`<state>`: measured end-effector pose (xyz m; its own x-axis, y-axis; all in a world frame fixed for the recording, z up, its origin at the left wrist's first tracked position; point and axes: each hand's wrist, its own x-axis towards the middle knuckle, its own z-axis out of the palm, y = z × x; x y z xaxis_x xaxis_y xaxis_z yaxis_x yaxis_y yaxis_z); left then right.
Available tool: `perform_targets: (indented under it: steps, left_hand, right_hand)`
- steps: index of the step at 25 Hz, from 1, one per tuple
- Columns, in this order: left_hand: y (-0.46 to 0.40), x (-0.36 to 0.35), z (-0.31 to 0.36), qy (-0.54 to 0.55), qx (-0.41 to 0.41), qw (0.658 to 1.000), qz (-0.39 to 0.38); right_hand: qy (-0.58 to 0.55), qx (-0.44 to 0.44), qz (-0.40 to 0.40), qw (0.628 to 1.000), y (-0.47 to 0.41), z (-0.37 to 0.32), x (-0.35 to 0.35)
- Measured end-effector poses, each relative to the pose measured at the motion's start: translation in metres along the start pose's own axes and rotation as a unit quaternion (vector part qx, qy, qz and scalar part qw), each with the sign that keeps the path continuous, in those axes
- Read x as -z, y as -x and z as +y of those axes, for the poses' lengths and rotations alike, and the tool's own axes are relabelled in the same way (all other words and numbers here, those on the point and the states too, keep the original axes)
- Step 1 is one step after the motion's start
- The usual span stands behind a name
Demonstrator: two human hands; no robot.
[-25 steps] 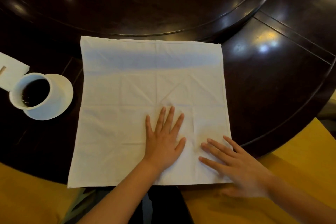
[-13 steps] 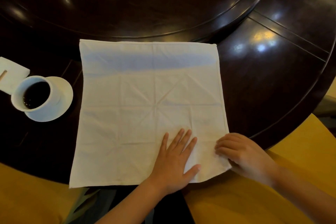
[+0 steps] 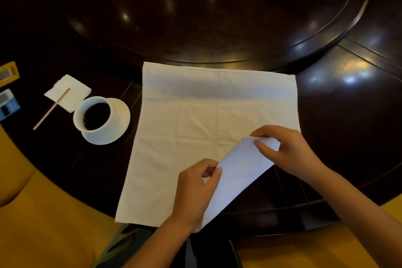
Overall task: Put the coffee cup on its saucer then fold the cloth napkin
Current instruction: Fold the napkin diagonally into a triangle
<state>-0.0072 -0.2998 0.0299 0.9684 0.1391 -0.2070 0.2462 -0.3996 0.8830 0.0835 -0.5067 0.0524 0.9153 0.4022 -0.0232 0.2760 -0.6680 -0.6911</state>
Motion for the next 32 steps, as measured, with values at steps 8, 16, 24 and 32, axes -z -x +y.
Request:
perform_targets:
  steps: [8,16,24,32]
  left_hand:
    - [-0.068,0.054,-0.015,0.015,-0.018,0.985,0.173]
    - [-0.154,0.091,-0.037,0.004,-0.005,0.952,0.305]
    - [-0.151,0.073,-0.058,-0.195,-0.067,0.949,0.237]
    - [-0.086,0.011,-0.072,-0.468,-0.095,0.879,0.007]
  right_hand:
    - [-0.006,-0.010,0.096,0.995,-0.093,-0.027,-0.030]
    - [0.017,0.030,0.145,0.989,-0.199,-0.066,-0.064]
    - [0.179,0.115,0.144,0.966,-0.242,-0.069,-0.096]
    - [0.300,0.166,-0.084,0.936,-0.115,0.009,-0.094]
